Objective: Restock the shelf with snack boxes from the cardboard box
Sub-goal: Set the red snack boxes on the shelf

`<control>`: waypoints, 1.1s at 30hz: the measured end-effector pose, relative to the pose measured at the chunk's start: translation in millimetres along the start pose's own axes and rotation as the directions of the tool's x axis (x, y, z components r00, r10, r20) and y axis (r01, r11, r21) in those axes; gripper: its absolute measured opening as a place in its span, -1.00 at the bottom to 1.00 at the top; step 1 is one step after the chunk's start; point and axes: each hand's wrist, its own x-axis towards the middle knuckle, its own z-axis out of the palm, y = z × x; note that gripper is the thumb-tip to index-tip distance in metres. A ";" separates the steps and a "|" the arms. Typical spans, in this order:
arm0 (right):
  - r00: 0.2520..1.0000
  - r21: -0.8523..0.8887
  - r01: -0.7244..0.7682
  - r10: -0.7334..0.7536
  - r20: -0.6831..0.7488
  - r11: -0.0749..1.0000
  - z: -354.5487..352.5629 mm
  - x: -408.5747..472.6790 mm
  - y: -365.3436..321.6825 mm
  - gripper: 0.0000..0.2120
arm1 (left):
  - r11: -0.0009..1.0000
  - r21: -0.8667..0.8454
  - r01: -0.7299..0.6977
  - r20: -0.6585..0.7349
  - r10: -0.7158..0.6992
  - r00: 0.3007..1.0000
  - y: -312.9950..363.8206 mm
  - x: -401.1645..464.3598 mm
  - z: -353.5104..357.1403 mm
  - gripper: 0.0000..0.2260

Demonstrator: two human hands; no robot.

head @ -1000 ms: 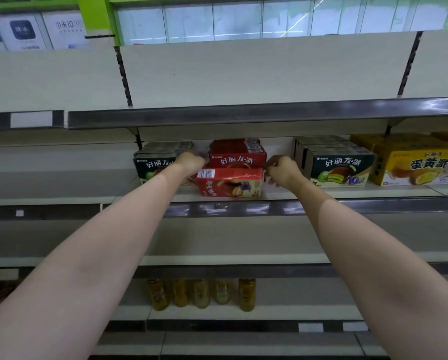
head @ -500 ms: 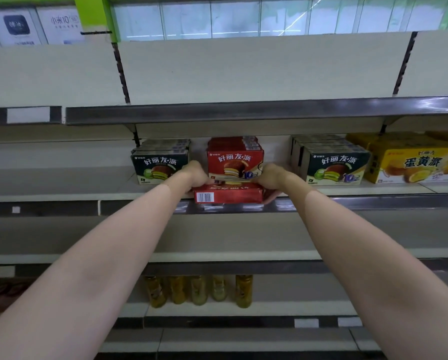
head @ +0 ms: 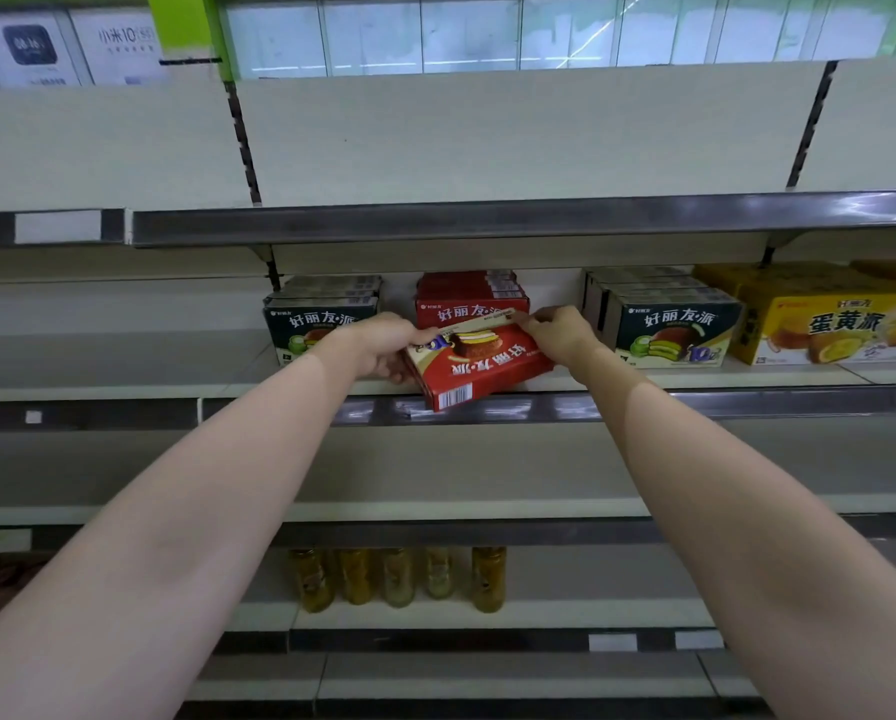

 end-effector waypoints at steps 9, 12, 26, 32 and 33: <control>0.933 0.184 -0.207 0.137 0.333 0.961 -2.1 -18.8 -7.5 -0.19 | 0.952 -0.305 -0.017 -0.141 -0.028 0.990 1.5 7.0 16.6 -0.86; 0.837 0.130 -0.256 0.152 0.525 0.958 -3.4 -23.2 -11.7 -0.22 | 0.956 -0.290 -0.040 -0.106 0.009 0.994 -0.9 5.8 19.9 -0.85; 0.985 0.157 0.088 -0.109 0.133 0.984 -15.1 -15.4 -38.3 -0.59 | 0.931 -0.054 -0.362 -0.053 0.359 0.932 13.0 -9.6 6.2 -0.49; 0.983 -0.146 0.163 -0.148 0.108 0.976 -7.7 -12.6 -31.4 -0.54 | 0.962 0.004 -0.274 -0.097 0.273 0.957 1.8 0.8 10.9 -0.63; 0.988 -0.153 0.149 -0.140 0.068 0.977 -6.5 -11.6 -27.4 -0.53 | 0.971 -0.019 -0.237 -0.115 0.233 0.965 -4.0 4.3 13.1 -0.59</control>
